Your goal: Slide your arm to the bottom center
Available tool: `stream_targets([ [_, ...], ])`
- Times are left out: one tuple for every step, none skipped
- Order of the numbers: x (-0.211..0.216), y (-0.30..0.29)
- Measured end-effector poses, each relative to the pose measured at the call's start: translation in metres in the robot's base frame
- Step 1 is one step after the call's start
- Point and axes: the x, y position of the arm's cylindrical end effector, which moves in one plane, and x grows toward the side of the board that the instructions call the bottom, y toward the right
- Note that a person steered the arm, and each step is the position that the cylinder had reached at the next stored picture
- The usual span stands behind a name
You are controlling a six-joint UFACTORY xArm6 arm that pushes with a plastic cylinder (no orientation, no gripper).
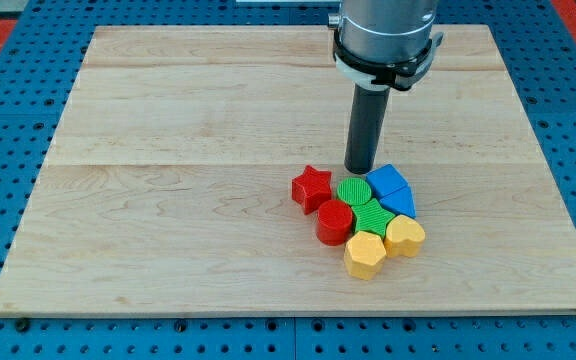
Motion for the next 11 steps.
stream_targets([
  [0.000,0.001],
  [0.000,0.001],
  [-0.005,0.003],
  [-0.005,0.001],
  [-0.005,0.001],
  [-0.039,-0.029],
  [-0.062,-0.044],
  [-0.053,-0.042],
  [-0.050,-0.045],
  [-0.050,-0.073],
  [-0.041,-0.119],
])
